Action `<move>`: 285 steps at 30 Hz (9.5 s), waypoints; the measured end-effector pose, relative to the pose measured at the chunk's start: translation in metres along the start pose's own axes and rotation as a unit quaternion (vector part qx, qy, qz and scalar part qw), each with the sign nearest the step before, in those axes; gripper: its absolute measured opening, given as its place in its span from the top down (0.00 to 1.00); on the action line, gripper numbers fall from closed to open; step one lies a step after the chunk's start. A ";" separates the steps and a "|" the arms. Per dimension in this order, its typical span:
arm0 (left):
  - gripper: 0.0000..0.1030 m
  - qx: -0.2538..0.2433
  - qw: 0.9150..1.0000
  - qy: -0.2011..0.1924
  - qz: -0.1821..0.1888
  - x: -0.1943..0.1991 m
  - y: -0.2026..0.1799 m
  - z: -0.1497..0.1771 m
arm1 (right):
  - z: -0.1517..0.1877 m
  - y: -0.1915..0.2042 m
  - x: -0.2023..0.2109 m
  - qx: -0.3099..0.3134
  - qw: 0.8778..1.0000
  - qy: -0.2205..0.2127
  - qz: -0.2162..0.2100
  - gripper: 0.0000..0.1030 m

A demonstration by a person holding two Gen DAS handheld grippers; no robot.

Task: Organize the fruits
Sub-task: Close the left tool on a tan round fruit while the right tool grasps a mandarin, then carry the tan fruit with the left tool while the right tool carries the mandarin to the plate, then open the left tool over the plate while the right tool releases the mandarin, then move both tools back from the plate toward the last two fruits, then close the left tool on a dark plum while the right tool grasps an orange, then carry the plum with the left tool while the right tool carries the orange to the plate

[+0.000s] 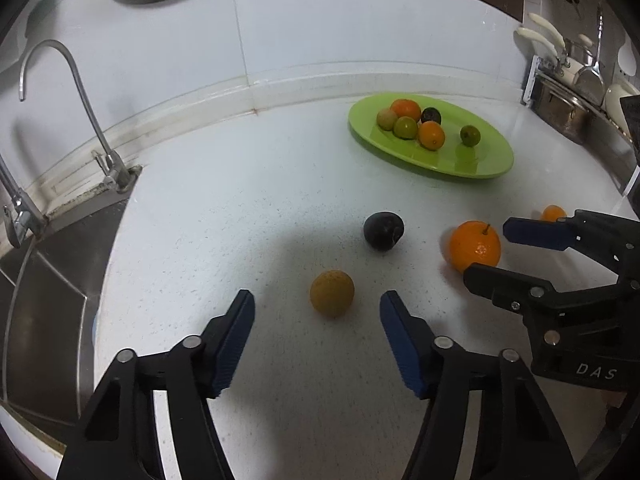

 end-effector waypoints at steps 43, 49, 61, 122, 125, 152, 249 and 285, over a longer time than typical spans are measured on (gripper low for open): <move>0.74 0.026 0.999 -0.014 0.044 0.033 -0.026 -0.022 | -0.014 -0.007 0.030 -0.020 0.999 -0.030 -0.010 0.59; 0.74 0.016 0.998 -0.032 0.053 0.045 -0.037 -0.036 | -0.023 -0.015 0.050 -0.025 0.998 -0.052 0.000 0.59; 0.74 -0.021 0.995 -0.071 0.072 0.060 -0.066 -0.072 | -0.042 -0.038 0.083 -0.038 0.995 -0.091 0.026 0.59; 0.74 -0.100 0.986 -0.010 0.130 -0.140 -0.139 -0.213 | -0.117 -0.202 -0.041 -0.088 0.992 -0.040 0.086 0.59; 0.74 -0.104 0.986 0.001 0.127 -0.152 -0.141 -0.211 | -0.113 -0.209 -0.050 -0.097 0.991 -0.032 0.080 0.59; 0.60 -0.092 0.993 -0.017 0.076 -0.120 -0.107 -0.205 | -0.115 -0.209 -0.041 -0.098 0.991 -0.041 0.085 0.51; 0.48 -0.019 0.999 0.043 0.014 -0.047 -0.041 -0.036 | 0.038 -0.133 0.022 -0.177 0.968 0.007 0.175 0.49; 0.72 -0.028 0.995 -0.024 0.090 0.019 -0.078 -0.079 | -0.021 -0.097 0.062 -0.112 0.988 -0.065 0.079 0.68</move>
Point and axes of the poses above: each gripper's, at about its wrist camera, not at the fingertips, and x roughly against the way its jaws point, y to its left, z to its underside, the point moved 9 cm from there along -x, roughly the way its jaws point, and after that the axes turned 6 degrees about -y, right-handed, at the moved point
